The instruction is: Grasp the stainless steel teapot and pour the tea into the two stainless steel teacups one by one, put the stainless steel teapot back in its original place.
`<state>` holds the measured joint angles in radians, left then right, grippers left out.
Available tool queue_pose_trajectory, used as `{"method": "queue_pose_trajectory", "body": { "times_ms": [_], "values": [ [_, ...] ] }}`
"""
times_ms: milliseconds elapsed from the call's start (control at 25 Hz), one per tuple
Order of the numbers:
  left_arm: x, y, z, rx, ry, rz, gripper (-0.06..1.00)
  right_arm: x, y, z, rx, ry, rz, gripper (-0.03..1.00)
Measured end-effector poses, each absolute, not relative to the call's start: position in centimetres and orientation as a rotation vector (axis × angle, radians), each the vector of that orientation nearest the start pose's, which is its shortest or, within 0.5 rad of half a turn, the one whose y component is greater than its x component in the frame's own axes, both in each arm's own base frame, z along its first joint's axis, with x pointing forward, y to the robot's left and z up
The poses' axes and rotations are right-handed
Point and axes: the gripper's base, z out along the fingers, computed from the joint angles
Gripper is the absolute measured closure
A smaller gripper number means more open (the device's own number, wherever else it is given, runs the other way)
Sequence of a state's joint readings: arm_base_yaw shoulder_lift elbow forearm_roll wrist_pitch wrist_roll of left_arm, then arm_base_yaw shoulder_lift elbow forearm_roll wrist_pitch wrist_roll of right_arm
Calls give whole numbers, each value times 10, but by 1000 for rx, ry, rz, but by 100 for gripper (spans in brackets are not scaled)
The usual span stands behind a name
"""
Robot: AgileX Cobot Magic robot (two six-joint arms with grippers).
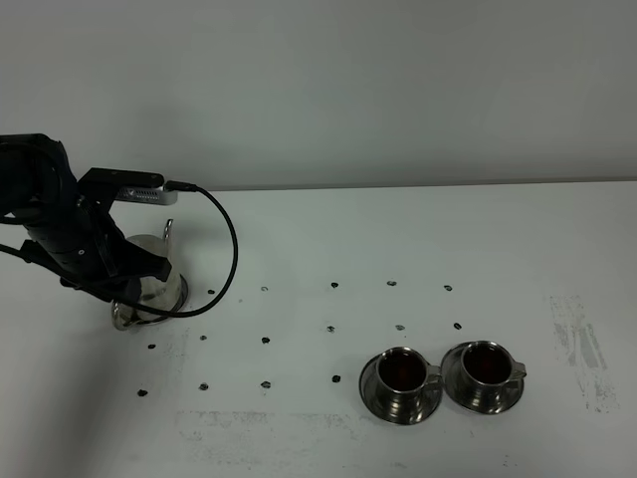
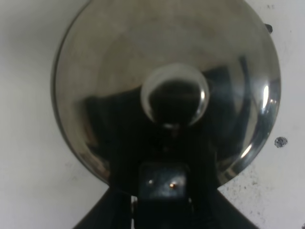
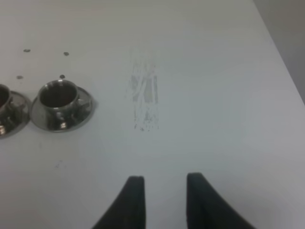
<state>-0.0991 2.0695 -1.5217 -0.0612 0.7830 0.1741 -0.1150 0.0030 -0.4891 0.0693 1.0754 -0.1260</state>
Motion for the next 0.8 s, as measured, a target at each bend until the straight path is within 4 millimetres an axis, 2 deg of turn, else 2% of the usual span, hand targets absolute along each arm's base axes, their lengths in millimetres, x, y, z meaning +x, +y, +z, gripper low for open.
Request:
{"method": "queue_pose_trajectory", "body": {
  "times_ms": [320,480,600,800],
  "values": [
    [421,-47,200,324,2789,-79,54,-3,6,273,-15,2071,-65,73],
    [411,-49,223,353,2778,-85,50,-3,6,273,-15,2071,-65,73],
    [397,-50,256,395,2731,-82,50,-3,6,273,-15,2071,-65,73],
    [351,-45,341,397,2562,-71,50,-3,6,273,-15,2071,-65,73]
  ]
}}
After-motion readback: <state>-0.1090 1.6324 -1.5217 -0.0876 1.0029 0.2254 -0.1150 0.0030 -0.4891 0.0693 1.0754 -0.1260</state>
